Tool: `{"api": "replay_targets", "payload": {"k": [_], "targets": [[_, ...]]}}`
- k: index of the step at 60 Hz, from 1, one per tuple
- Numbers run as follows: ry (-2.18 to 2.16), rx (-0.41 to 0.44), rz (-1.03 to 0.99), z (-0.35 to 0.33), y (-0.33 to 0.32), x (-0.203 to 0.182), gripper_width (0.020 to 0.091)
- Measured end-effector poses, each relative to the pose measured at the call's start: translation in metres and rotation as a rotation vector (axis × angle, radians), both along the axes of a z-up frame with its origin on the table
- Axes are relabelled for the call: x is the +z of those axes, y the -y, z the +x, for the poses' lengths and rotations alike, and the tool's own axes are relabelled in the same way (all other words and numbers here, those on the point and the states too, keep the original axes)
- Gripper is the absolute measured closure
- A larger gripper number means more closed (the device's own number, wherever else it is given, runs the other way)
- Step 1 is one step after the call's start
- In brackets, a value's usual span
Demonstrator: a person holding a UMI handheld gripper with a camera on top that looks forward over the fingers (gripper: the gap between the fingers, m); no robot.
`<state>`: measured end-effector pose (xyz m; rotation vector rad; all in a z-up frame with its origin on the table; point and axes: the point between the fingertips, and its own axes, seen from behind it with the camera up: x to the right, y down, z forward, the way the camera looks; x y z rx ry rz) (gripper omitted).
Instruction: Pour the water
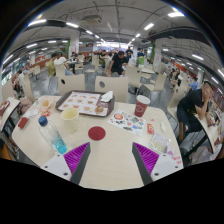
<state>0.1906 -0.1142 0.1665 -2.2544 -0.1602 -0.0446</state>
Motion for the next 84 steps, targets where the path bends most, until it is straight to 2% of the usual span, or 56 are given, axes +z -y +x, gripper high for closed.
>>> {"api": "replay_targets", "payload": {"k": [6,17,31,43,56,59,62,64,70,77,78,84], "targets": [[0.007,-0.014,-0.011,0.006,0.005,-0.002,0.0256],[-0.012,-0.031,-0.034,-0.029,0.035,-0.033,0.0257],[-0.064,-0.014,-0.042,-0.128,0.07,-0.066,0.0252],[-0.125,0.001,0.061,-0.209,0.027,-0.074,0.0251],[-0.121,-0.065,0.148,-0.226,-0.04,-0.101,0.0271],[-0.11,-0.077,0.156,-0.225,-0.049,-0.108,0.0316],[-0.108,-0.096,0.165,-0.222,-0.057,-0.112,0.0423],[-0.121,-0.1,0.178,-0.223,-0.063,-0.112,0.0533],[-0.112,-0.097,0.202,-0.224,-0.066,-0.111,0.0577],[-0.109,-0.103,0.198,-0.226,-0.07,-0.11,0.0653],[-0.105,-0.103,0.194,-0.226,-0.07,-0.11,0.0682],[-0.069,-0.105,0.185,-0.224,-0.073,-0.101,0.0682]]}}
